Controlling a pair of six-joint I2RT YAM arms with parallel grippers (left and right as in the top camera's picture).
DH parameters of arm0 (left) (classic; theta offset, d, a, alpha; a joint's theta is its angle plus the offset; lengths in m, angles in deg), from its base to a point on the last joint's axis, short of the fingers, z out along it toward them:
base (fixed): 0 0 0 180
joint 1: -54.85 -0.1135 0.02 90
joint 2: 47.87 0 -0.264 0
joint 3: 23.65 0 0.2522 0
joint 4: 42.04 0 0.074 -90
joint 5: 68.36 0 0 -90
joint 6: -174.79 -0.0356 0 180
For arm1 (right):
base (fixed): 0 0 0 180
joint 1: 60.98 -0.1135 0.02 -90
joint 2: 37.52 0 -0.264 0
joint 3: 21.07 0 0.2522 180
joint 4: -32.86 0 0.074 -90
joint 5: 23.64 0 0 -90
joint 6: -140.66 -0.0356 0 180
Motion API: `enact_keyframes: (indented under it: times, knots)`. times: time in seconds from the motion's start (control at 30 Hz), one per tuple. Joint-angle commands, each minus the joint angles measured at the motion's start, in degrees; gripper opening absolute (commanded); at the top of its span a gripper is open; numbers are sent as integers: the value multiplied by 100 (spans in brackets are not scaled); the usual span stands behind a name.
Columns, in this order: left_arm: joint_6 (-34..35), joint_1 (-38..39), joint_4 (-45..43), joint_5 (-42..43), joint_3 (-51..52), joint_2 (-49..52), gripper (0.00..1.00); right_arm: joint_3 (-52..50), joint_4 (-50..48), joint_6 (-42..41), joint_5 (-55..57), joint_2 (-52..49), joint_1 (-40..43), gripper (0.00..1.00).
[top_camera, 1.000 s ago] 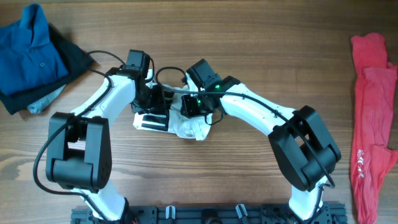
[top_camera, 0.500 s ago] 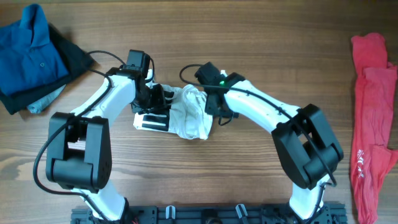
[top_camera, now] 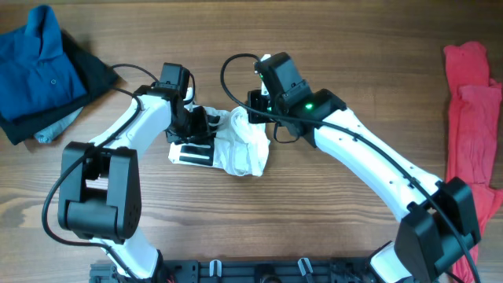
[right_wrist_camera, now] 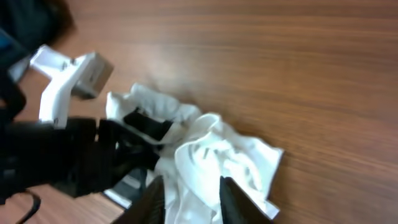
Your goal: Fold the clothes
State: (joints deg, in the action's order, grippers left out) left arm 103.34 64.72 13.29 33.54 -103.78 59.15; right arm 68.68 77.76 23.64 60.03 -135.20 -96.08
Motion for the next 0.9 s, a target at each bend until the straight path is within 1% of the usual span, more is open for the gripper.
enact_keyframes:
  times: [0.0,0.1,0.27,0.33,0.4,0.47,0.57,0.6,0.63,0.77,0.87]
  knots:
    - [50,9,42,-192,240,188,50,-13,-26,304,-404,-428,-162,39]
    - [50,9,37,-192,240,188,50,-13,-83,271,-278,-778,-289,40]
    - [52,9,39,-192,240,188,50,-13,-461,144,-205,-1279,-391,40]
    - [50,9,39,-192,240,188,50,-13,-586,90,-201,-1408,-402,38]
    - [50,9,39,-192,240,188,50,-13,-616,-155,4,-1462,-409,36]
    - [50,9,39,-192,240,188,50,-13,-651,-304,319,-1478,-407,31]
    - [50,9,37,-192,240,188,50,-13,-769,-293,420,-1478,-407,21]
    - [50,9,37,-195,240,188,50,-13,-776,-295,420,-1478,-407,9]
    - [50,9,37,-195,240,188,50,-13,-756,-299,417,-1478,-407,4]
    - [50,9,39,-195,240,188,50,-13,-452,-313,492,-1427,-402,4]
    - [48,9,39,-195,240,188,50,-13,94,-793,1010,-1226,-271,4]
